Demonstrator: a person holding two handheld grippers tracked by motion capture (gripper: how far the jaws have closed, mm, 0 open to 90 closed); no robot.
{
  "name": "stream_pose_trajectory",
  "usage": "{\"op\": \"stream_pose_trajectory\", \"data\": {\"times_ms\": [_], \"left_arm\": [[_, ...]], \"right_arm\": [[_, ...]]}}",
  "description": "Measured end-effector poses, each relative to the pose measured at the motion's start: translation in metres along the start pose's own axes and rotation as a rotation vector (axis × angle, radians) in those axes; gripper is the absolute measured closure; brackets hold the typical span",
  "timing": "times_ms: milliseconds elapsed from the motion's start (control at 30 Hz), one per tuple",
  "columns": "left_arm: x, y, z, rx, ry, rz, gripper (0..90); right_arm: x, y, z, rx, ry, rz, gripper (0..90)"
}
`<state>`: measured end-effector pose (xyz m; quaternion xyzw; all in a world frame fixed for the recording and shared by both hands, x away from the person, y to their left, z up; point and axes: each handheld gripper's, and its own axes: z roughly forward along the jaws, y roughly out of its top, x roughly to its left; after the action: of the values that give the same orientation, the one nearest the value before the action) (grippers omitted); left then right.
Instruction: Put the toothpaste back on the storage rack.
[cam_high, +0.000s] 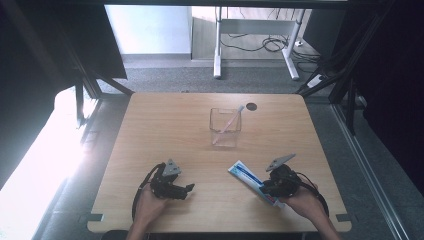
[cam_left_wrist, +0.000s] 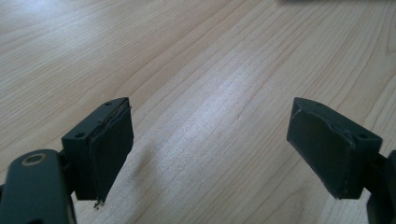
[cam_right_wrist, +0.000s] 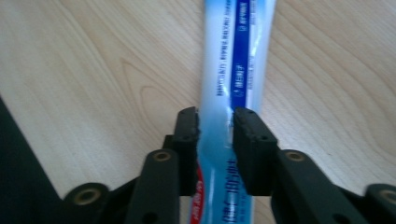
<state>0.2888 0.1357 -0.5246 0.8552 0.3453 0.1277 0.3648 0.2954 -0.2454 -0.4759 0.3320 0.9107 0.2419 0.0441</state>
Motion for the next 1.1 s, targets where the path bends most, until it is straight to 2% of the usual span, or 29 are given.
{"op": "stream_pose_trajectory", "data": {"times_ms": [100,333,433,700,933,1100], "left_arm": [[0.0,0.0,0.0,0.002,0.0,0.001,14.9],[0.001,-0.001,0.001,0.006,0.0,0.002,14.9],[0.001,-0.001,0.001,0.01,0.0,0.004,14.9],[0.001,-0.001,0.001,0.014,-0.001,0.007,14.9],[0.0,-0.001,0.002,0.018,-0.002,0.013,14.9],[0.001,-0.001,0.002,0.021,-0.001,0.013,14.9]], "right_arm": [[-0.003,0.003,0.003,0.026,-0.018,0.008,61.6],[-0.005,0.015,0.016,0.099,-0.023,0.017,54.0],[-0.005,0.021,0.021,0.112,-0.021,0.021,52.4],[-0.004,0.034,0.037,0.203,-0.041,0.019,48.1],[-0.005,0.042,0.047,0.264,-0.043,0.025,47.0],[-0.003,0.045,0.049,0.28,-0.054,0.022,53.9]]}}
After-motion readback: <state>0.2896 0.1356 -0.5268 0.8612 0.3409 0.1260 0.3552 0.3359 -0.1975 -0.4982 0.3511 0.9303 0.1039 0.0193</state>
